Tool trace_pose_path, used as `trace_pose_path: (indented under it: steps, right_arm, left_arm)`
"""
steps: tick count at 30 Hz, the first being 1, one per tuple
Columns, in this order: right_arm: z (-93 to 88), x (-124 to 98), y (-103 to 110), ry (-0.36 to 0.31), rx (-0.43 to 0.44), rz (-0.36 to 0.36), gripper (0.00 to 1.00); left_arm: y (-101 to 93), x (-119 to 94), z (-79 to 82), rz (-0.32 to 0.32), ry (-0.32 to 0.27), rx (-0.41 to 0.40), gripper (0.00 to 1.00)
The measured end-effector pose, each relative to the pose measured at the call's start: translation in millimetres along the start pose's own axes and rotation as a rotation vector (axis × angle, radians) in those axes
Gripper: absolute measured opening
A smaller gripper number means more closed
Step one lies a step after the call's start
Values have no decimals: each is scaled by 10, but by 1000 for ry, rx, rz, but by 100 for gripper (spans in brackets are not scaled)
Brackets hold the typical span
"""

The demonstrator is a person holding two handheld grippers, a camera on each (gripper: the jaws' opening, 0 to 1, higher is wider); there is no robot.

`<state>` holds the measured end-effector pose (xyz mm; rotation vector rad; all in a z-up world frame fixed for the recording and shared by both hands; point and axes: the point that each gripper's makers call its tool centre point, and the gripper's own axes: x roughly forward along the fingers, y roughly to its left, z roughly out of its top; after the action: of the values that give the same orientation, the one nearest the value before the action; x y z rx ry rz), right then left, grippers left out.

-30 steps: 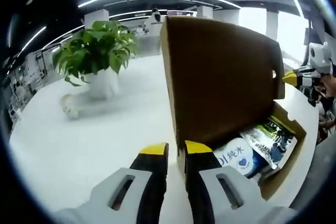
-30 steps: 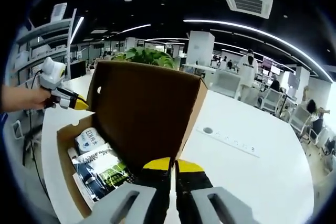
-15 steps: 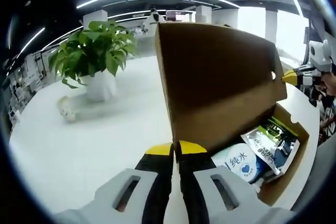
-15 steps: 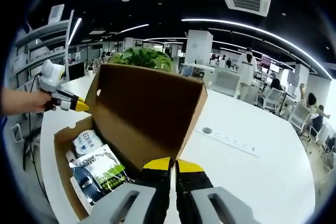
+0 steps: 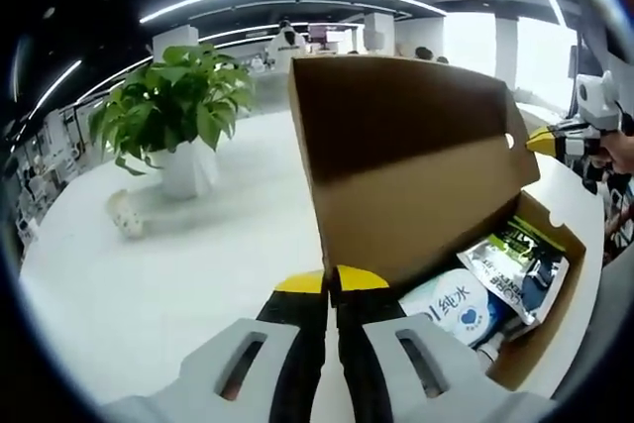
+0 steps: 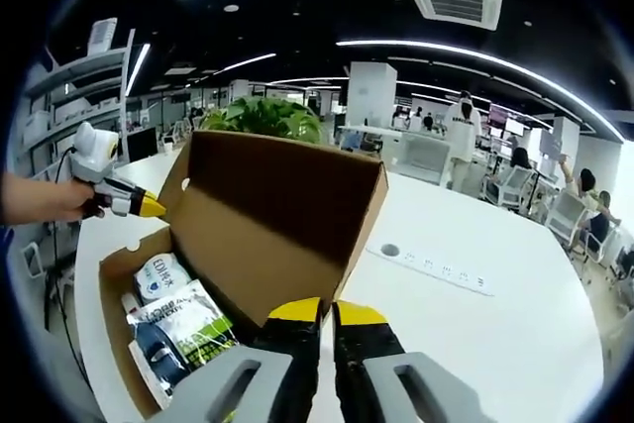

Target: Operate the shoe box by opening the lid, removing the specified soft item, and placing it in the target area until the item is outside and the box remains undamaged.

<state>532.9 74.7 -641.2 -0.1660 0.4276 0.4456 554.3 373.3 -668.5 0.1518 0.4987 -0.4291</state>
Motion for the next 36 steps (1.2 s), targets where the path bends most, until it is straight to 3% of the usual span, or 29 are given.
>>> trace_pose_path:
  steps: [9,21,36]
  right_arm:
    - [-248,32,88,49,20,13,4]
    - [-399,17,122,84,55,13,2]
    - [-393,105,84,81,82,6,0]
  left_arm:
    - [16,10,1,-8,-3,-2,0]
    - [40,55,28,-7,-4,-21,0]
    - [33,111,63,-12,2,-21,0]
